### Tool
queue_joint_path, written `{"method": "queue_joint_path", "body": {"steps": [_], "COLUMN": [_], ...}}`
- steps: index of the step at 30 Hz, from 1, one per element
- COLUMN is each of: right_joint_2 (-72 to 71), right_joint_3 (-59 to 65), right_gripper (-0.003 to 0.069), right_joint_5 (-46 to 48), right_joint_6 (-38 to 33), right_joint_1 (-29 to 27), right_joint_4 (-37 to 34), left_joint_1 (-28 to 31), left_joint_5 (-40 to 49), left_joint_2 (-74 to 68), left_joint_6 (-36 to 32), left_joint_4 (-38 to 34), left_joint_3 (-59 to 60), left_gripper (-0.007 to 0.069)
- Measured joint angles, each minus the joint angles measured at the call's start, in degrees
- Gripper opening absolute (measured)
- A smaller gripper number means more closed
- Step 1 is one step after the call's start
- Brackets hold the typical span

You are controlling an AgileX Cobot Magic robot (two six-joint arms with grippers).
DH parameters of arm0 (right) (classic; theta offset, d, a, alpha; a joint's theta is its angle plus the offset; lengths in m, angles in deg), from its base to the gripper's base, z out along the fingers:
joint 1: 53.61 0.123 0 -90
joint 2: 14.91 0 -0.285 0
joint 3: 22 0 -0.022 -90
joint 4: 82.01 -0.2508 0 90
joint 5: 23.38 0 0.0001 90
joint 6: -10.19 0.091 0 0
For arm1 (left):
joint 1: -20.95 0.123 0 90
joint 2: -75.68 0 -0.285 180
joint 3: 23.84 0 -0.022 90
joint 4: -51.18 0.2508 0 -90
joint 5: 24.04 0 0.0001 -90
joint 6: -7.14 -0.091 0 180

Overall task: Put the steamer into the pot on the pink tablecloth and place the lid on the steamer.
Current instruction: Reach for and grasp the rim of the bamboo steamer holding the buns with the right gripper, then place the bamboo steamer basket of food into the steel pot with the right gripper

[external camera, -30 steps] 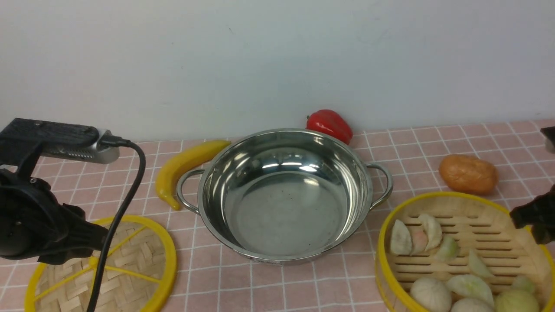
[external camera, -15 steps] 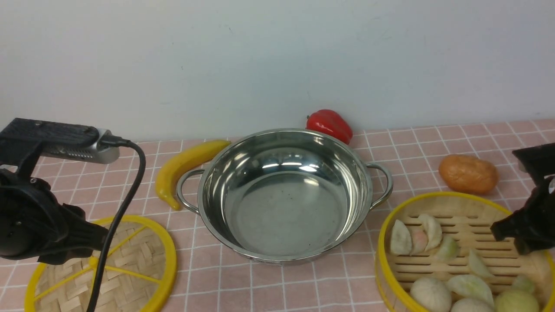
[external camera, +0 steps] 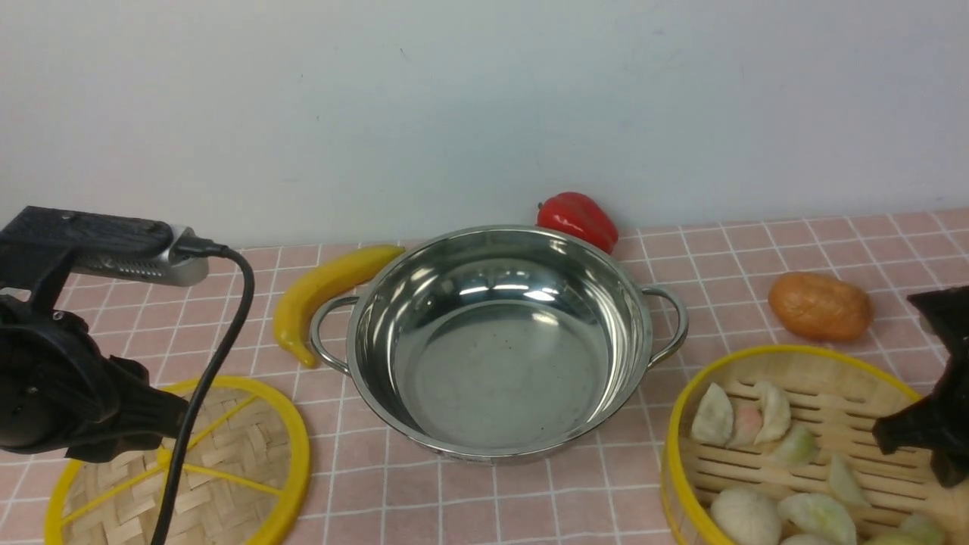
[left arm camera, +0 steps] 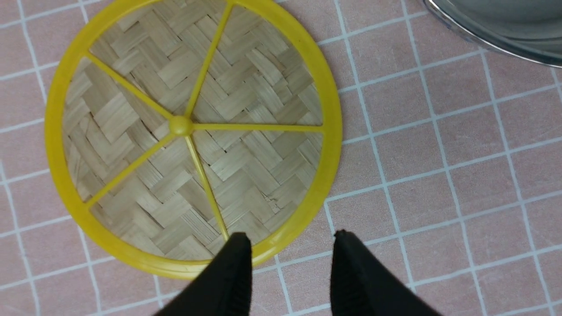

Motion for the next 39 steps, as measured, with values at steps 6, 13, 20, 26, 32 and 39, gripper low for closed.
{"method": "queue_joint_path", "body": {"steps": [6, 13, 20, 26, 32, 39], "right_joint_2": [-3.6, -9.9, -13.2, -10.7, 0.7, 21.9], "right_joint_3": [2.0, 1.0, -9.4, -23.9, -41.0, -63.9], "right_gripper": [0.0056, 0.0055, 0.0055, 0.0055, 0.0055, 0.0055], "right_joint_5": [4.8, 11.7, 18.4, 18.5, 18.9, 18.4], "right_joint_6": [0.1, -1.7, -8.1, -9.2, -7.2, -4.2], "right_joint_1": [0.0, 0.0, 0.0, 2.1, 9.9, 19.9], "right_joint_4": [-1.5, -0.6, -7.6, -13.7, -15.9, -17.0], "left_joint_1": [0.0, 0.0, 0.0, 0.0, 0.0, 0.0], "left_joint_5": [0.0, 0.0, 0.0, 0.0, 0.0, 0.0], "left_joint_2": [0.0, 0.0, 0.0, 0.0, 0.0, 0.0], "left_joint_6": [0.0, 0.0, 0.0, 0.0, 0.0, 0.0], "left_joint_4": [0.0, 0.0, 0.0, 0.0, 0.0, 0.0], "left_joint_3": [0.0, 0.0, 0.0, 0.0, 0.0, 0.0], "left_gripper": [0.0244, 0.0244, 0.0244, 0.0244, 0.0244, 0.0244]}}
